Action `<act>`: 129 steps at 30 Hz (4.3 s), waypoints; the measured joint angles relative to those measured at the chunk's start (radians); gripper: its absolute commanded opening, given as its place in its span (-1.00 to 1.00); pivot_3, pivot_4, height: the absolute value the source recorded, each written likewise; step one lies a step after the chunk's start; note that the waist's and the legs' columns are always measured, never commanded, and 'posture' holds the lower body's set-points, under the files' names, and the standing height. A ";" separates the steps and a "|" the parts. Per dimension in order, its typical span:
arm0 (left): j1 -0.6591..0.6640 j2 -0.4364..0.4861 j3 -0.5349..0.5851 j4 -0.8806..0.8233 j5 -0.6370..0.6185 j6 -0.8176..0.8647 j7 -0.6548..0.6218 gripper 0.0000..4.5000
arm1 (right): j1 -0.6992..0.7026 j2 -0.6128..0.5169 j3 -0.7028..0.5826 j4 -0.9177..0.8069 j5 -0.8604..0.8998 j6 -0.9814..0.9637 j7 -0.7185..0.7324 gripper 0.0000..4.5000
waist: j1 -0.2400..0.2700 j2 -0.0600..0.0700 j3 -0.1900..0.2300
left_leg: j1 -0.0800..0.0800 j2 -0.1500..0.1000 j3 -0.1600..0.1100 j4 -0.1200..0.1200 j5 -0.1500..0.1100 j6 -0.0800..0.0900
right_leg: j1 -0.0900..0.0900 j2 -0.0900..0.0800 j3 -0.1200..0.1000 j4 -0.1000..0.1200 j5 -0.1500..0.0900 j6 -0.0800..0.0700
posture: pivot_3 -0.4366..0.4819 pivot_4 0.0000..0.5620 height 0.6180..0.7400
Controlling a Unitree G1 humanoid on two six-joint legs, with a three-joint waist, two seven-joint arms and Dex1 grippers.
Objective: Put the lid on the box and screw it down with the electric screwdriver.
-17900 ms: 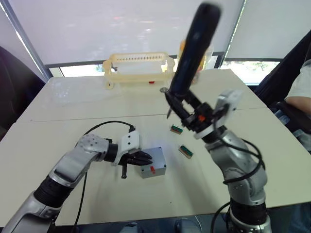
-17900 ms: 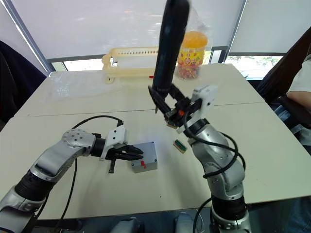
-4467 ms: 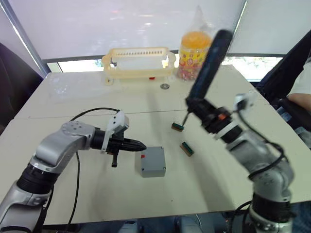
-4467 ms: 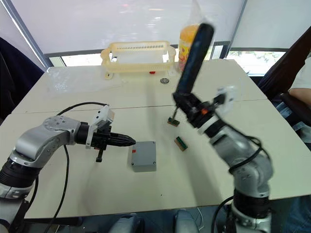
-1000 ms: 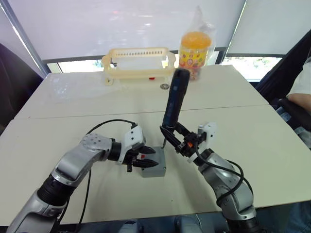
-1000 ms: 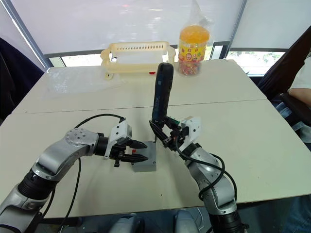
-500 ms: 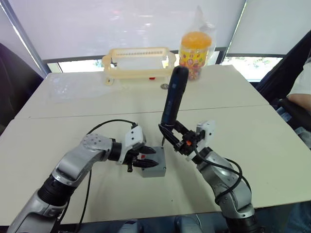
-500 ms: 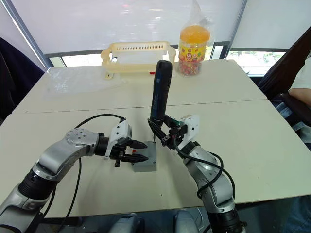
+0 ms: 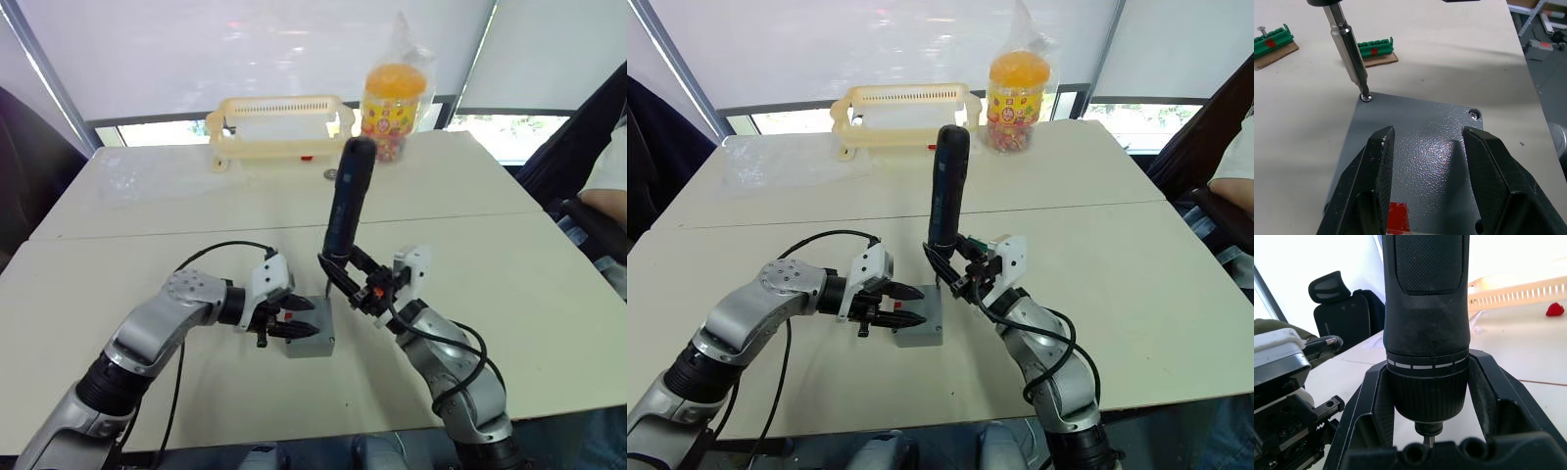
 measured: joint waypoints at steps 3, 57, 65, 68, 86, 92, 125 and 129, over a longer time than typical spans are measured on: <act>0.000 -0.002 0.000 0.000 0.000 0.000 0.001 -0.02 | 0.000 0.000 0.008 0.016 -0.025 -0.036 0.004 -0.23 | 0.000 0.000 0.000 | 0.000 0.000 0.000 0.000 0.000 0.000 | 0.000 0.000 0.000 0.000 0.000 0.000 | -0.05 -0.47 1.00; 0.039 0.009 0.000 -0.038 -0.015 0.022 0.015 -0.02 | 0.031 -0.037 0.055 0.137 -0.138 -0.275 0.063 -0.23 | 0.001 -0.001 -0.011 | 0.004 0.000 -0.001 0.000 0.000 0.000 | 0.005 0.000 0.000 0.000 0.000 0.000 | -0.05 -0.47 1.00; 0.051 0.012 0.000 -0.037 -0.015 0.020 0.019 -0.02 | 0.038 -0.016 0.056 0.147 -0.136 -0.275 0.058 -0.23 | 0.000 -0.001 -0.017 | 0.004 0.000 -0.001 0.000 0.000 0.000 | 0.005 0.000 0.000 0.000 -0.001 -0.002 | -0.05 -0.47 1.00; 0.057 0.013 0.001 -0.037 -0.015 0.019 0.019 -0.02 | 0.041 -0.016 0.057 0.147 -0.136 -0.274 0.059 -0.23 | 0.000 -0.001 -0.019 | 0.005 0.001 -0.001 0.000 0.000 0.000 | 0.006 0.000 0.000 0.000 -0.002 -0.003 | -0.05 -0.47 1.00; 0.068 0.021 0.001 -0.032 -0.014 0.023 0.022 -0.02 | 0.048 -0.015 0.076 0.181 -0.142 -0.296 0.063 -0.23 | 0.000 -0.003 -0.025 | 0.023 0.001 -0.001 -0.009 -0.001 0.000 | 0.021 -0.001 -0.001 -0.005 -0.010 -0.003 | -0.05 -0.47 1.00; 0.068 0.030 0.004 -0.032 -0.014 0.022 0.026 -0.02 | 0.043 -0.015 0.079 0.205 -0.143 -0.321 0.063 -0.23 | 0.000 -0.004 -0.027 | 0.025 0.001 -0.002 -0.013 -0.001 0.000 | 0.021 -0.001 -0.001 -0.005 -0.011 -0.004 | -0.05 -0.47 1.00; 0.080 0.029 0.006 -0.041 -0.019 0.024 0.039 -0.02 | 0.045 -0.020 0.080 0.214 -0.163 -0.337 0.071 -0.23 | 0.001 -0.004 -0.027 | 0.024 0.001 -0.003 -0.014 -0.001 0.000 | 0.021 -0.002 -0.001 -0.006 -0.012 -0.003 | -0.05 -0.47 1.00; 0.082 0.027 0.005 -0.040 -0.017 0.017 0.039 -0.02 | 0.031 -0.026 0.074 0.189 -0.160 -0.308 0.065 -0.23 | 0.002 -0.004 -0.026 | 0.023 0.001 -0.004 -0.014 -0.001 0.000 | 0.020 -0.002 -0.001 -0.007 -0.012 -0.004 | -0.05 -0.47 1.00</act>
